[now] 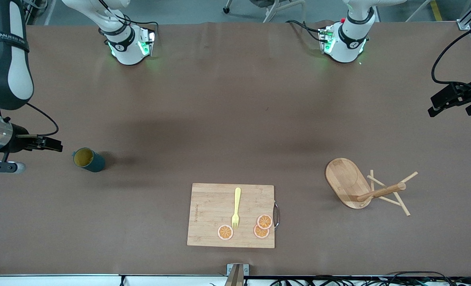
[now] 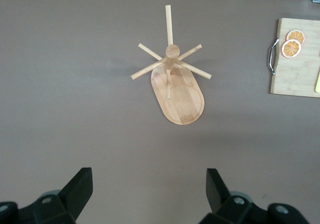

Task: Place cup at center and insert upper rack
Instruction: 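Reach the right gripper to the teal mug and grasp its rim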

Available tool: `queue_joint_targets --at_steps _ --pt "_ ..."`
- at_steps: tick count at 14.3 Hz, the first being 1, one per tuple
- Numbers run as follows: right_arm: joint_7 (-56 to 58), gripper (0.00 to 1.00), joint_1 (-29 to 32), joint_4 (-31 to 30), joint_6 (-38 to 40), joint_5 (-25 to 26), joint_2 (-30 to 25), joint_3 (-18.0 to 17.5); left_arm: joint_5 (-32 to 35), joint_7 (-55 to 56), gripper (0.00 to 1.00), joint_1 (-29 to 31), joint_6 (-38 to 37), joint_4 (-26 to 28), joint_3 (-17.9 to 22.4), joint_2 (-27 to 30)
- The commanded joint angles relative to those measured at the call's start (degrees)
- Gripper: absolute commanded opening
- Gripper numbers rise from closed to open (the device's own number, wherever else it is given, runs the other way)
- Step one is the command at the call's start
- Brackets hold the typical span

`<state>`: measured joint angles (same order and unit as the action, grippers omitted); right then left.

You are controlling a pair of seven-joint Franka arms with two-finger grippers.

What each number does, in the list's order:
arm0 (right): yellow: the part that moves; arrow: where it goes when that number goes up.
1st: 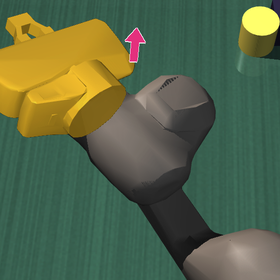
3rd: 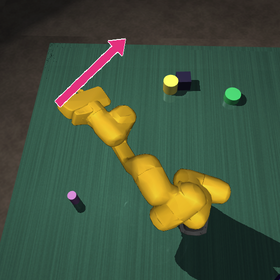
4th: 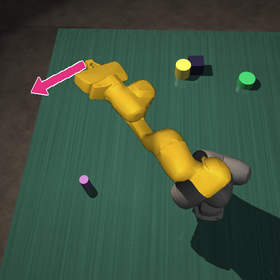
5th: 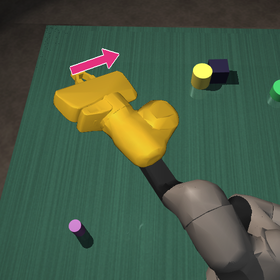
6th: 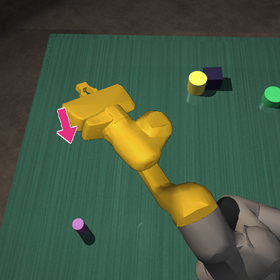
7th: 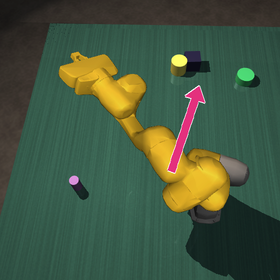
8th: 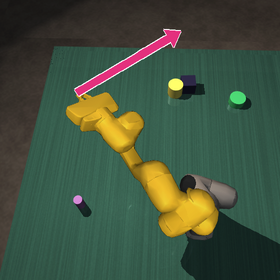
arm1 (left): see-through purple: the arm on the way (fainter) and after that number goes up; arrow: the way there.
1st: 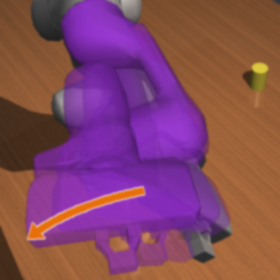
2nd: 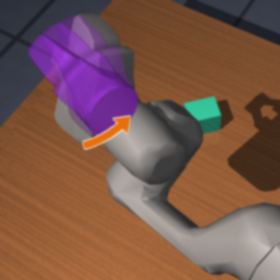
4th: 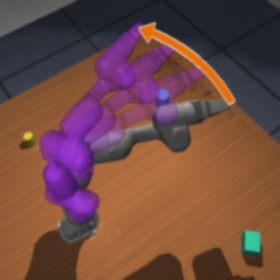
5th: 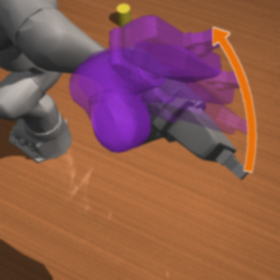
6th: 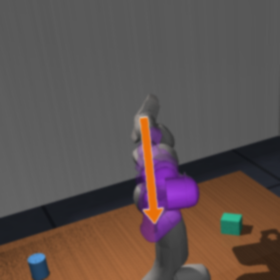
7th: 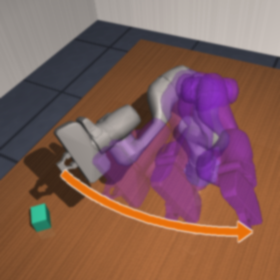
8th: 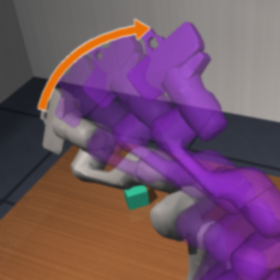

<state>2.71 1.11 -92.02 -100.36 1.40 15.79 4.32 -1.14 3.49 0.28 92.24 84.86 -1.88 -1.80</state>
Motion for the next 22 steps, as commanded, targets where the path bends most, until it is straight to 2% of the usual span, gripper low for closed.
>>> queue_joint_targets --at_steps 1,12,15,22 --pt "-0.8 1.00 0.2 0.4 0.2 -0.4 1.8 -0.4 0.0 0.5 1.00 0.1 -0.6 -0.7 -0.2 0.0" --pt "-0.8 1.00 -1.1 -2.0 -0.2 -0.4 8.4 -0.5 0.1 0.4 1.00 -0.2 -0.6 -0.7 -0.2 0.0" --pt "-0.8 1.00 -1.5 -3.9 -1.7 -0.4 8.5 -0.5 0.2 0.3 1.00 -0.2 -0.6 -0.7 -0.2 0.0" --pt "-0.8 1.00 -3.0 -4.0 -4.6 -0.5 13.8 -0.5 0.1 0.3 1.00 -0.1 -0.6 -0.7 -0.2 0.0"
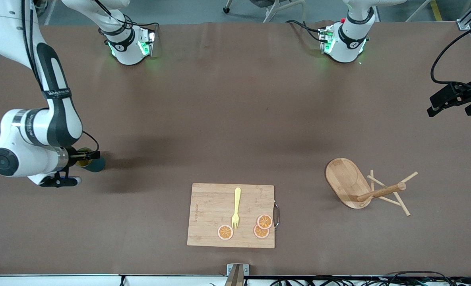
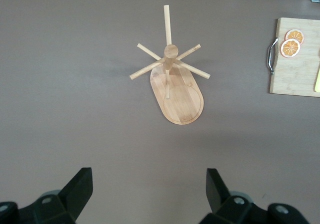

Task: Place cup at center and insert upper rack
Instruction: 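Reach the right gripper to the teal mug and grasp its rim, then lift the teal mug with the right gripper and carry it to table center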

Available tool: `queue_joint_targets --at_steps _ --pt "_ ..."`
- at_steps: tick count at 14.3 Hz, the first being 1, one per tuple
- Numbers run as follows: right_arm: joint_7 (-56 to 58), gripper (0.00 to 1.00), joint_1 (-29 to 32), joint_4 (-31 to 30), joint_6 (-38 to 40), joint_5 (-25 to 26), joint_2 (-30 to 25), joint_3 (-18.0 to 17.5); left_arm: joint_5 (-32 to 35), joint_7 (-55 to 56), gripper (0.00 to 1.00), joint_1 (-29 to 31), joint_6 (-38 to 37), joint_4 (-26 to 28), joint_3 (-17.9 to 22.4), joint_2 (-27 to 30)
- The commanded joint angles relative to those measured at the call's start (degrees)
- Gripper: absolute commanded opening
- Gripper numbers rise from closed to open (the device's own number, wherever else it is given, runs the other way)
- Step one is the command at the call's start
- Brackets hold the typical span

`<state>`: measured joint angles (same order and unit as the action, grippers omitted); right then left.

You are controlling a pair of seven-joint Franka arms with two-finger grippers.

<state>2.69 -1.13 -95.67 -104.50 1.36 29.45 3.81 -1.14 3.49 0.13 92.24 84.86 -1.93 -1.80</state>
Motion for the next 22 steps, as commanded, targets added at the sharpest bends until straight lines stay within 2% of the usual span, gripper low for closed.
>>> queue_joint_targets --at_steps 1,4,6,13,15,17,19,22 --pt "-0.8 1.00 -0.6 -0.3 -0.4 -0.5 0.5 0.0 0.1 0.3 1.00 0.0 -0.6 -0.7 -0.2 0.0" --pt "-0.6 1.00 -0.3 -0.4 -1.8 -0.5 2.2 0.0 0.1 0.3 1.00 0.0 -0.6 -0.7 -0.2 0.0" --pt "-0.6 0.96 -0.5 -0.4 -2.0 -0.5 2.4 0.1 0.1 0.3 1.00 0.0 -0.6 -0.7 -0.2 0.0" --pt "-0.6 0.58 0.7 -2.1 -2.6 -0.5 3.1 0.0 0.2 0.3 1.00 0.0 -0.6 -0.7 -0.2 0.0" --pt "-0.7 0.37 0.7 -2.1 -2.5 -0.5 3.2 0.0 0.1 0.3 1.00 0.0 -0.6 -0.7 -0.2 0.0" --pt "-0.8 0.03 0.6 -2.0 -2.1 -1.3 3.1 -0.1 0.1 0.3 1.00 0.0 -0.6 -0.7 -0.2 0.0" --pt "-0.1 0.00 0.7 -2.0 -1.9 -3.5 3.1 0.0 0.1 0.3 1.00 0.0 -0.6 -0.7 -0.2 0.0" --pt "0.3 0.00 0.1 -1.4 -1.2 -3.5 3.0 0.0 0.1 0.4 1.00 0.0 -0.6 -0.7 -0.2 0.0"
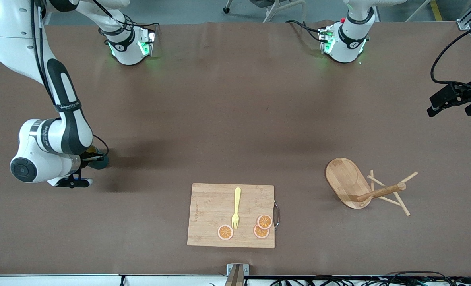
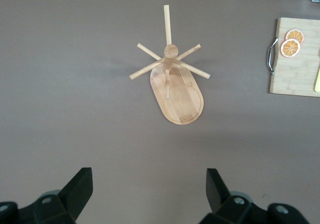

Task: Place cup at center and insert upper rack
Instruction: 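Lift the teal mug with the right gripper and carry it to table center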

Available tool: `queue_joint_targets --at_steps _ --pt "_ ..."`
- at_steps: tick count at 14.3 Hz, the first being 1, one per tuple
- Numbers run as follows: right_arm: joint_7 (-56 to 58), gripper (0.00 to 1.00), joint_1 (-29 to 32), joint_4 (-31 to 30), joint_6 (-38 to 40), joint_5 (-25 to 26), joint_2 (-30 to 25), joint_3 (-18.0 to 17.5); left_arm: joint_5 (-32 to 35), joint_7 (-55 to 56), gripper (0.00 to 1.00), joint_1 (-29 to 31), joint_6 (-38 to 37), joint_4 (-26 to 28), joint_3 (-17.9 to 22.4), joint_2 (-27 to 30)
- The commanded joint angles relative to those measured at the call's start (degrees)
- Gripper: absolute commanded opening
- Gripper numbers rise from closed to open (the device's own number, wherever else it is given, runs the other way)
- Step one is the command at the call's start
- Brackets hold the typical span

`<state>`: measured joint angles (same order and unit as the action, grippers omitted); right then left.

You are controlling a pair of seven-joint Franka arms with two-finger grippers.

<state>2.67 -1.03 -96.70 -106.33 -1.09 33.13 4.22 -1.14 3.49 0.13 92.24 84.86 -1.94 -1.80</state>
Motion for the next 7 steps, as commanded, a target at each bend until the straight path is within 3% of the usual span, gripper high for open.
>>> queue_joint_targets --at_steps 1,4,7 --pt "2.5 0.00 0.0 0.2 1.3 -1.0 -0.8 -0.6 0.1 0.4 1.00 0.0 -0.6 -0.7 -0.2 0.0" --pt "5.8 0.00 -3.0 5.7 4.4 -1.4 -1.1 -1.0 0.1 0.4 1.00 0.0 -0.6 -0.7 -0.2 0.0" --pt "-5.1 0.00 -11.3 8.4 4.9 -1.5 -0.9 -1.0 0.1 0.4 1.00 0.0 -0.6 -0.7 -0.2 0.0"
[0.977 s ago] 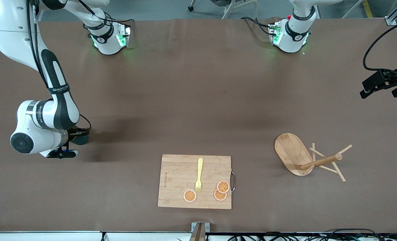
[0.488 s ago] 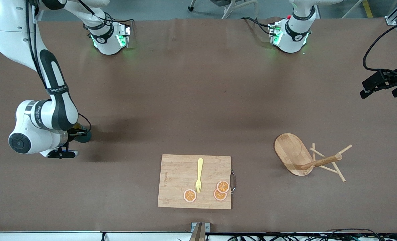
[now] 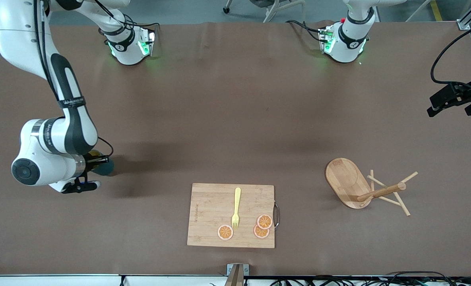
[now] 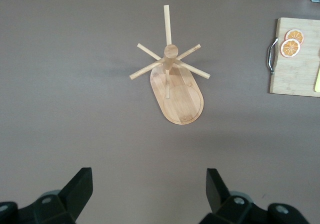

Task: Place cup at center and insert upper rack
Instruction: 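Lift the teal mug with the right gripper and carry it to table center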

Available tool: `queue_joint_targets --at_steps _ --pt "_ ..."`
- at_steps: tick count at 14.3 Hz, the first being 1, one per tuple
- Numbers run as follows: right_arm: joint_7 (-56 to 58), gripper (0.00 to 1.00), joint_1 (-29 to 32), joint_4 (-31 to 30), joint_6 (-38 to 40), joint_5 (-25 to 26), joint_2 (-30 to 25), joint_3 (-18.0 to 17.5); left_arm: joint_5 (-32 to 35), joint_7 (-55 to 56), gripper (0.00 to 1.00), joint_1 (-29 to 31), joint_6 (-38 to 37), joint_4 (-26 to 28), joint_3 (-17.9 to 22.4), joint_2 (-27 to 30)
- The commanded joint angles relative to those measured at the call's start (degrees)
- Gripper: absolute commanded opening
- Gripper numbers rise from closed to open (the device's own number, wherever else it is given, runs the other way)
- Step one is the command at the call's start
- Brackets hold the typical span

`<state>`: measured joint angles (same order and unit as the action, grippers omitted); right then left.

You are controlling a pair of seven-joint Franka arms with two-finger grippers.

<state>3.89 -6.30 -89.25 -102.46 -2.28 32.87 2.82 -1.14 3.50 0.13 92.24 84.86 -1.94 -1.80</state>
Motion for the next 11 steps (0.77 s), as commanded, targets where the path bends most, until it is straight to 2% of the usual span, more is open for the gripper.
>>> queue_joint_targets --at_steps 1,5,9,11 --pt "-8.4 0.00 -9.0 1.0 0.9 -0.7 -0.6 0.4 0.0 0.4 1.00 0.0 -0.6 -0.7 -0.3 0.0" --pt "-9.0 0.00 -16.5 1.4 0.2 -3.5 -0.3 0.3 0.0 0.5 1.00 0.0 -0.6 -0.7 -0.2 0.0" --pt "-9.4 0.01 -24.9 8.4 0.2 -4.0 3.9 0.3 0.0 0.5 1.00 0.0 -0.6 -0.7 -0.3 0.0" --pt "-9.6 0.01 -28.4 9.6 0.1 -4.7 5.3 0.3 0.0 0.5 1.00 0.0 -0.6 -0.7 -0.2 0.0"
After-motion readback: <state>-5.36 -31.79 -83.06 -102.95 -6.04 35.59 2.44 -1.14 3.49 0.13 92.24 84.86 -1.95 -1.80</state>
